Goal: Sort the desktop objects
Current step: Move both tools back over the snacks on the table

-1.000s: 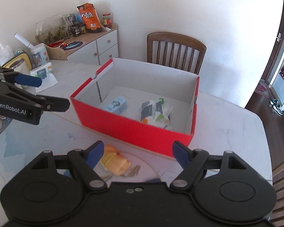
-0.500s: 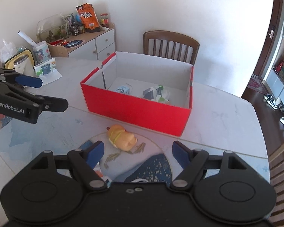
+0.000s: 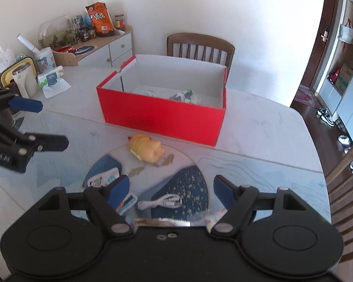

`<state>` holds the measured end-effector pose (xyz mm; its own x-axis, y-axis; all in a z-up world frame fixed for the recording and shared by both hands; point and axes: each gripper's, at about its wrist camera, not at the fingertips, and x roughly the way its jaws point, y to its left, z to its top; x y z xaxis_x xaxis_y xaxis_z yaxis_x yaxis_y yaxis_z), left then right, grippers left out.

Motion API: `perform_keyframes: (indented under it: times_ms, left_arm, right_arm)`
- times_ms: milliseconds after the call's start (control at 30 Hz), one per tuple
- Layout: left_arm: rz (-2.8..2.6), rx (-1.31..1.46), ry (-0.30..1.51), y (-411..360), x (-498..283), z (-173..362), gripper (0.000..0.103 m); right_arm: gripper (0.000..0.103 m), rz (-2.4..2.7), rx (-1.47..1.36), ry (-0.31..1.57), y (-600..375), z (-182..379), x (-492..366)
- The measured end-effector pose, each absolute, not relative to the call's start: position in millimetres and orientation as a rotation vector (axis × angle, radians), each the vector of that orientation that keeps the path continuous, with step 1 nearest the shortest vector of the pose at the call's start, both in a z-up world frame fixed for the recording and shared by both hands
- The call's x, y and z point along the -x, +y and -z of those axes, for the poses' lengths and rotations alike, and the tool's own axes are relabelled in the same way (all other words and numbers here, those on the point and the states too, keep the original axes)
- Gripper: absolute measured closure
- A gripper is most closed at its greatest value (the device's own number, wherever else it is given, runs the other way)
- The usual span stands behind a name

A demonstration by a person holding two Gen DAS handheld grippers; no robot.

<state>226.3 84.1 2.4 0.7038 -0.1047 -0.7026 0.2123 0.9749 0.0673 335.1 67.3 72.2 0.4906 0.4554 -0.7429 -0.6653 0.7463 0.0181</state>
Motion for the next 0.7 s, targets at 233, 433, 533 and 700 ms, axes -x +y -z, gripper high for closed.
perform_keyframes:
  times_ms: [233, 433, 533, 700]
  left_arm:
    - [0.228, -0.149, 0.796, 79.2, -200.3, 22.6, 0.000]
    - [0.263, -0.164, 0.819, 79.7, -180.8, 42.8, 0.000]
    - [0.274, -0.156, 0.836, 82.4, -173.4, 51.2, 0.000]
    - [0.277, -0.155, 0.868, 88.0, -162.8, 65.1, 0.000]
  right_arm:
    - [0.026, -0.665, 0.286, 0.821, 60.4, -53.7, -319.6]
    - [0.026, -0.642, 0.274, 0.861, 57.8, -32.8, -312.0]
    - [0.026, -0.636, 0.265, 0.875, 56.7, -23.2, -308.0]
    - [0.026, -0.628, 0.258, 0.891, 56.0, -12.8, -304.8]
